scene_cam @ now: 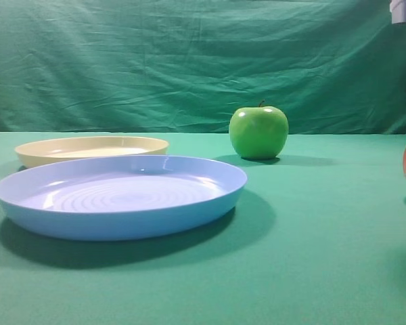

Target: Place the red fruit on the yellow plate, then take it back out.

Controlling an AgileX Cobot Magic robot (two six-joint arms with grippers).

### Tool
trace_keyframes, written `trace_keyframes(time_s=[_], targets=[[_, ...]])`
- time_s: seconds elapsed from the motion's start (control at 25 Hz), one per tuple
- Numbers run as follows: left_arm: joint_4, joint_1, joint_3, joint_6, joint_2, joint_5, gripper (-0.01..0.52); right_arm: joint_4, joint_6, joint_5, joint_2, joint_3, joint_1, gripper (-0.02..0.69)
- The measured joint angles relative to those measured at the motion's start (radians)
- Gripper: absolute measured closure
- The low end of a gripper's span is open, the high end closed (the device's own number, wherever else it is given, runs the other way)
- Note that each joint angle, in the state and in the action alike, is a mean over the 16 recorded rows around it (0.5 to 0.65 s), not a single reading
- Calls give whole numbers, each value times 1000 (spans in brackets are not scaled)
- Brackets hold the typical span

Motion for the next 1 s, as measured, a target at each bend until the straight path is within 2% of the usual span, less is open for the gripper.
trace_keyframes(time_s=[0.12, 0.4, 0.64, 0.8, 1.0], targets=[[0, 0, 0, 0, 0, 0, 514, 0, 4, 136, -43, -65, 0, 130], [0, 0, 0, 0, 0, 0, 514, 12, 18, 413, -201, -183, 0, 399], [0, 0, 0, 0, 0, 0, 514, 38, 32, 542, -385, -217, 0, 599], [0, 0, 0, 0, 0, 0, 514, 62, 38, 593, -525, -219, 0, 658], [0, 0, 0, 0, 0, 0, 514, 96, 40, 653, -697, -219, 0, 665]])
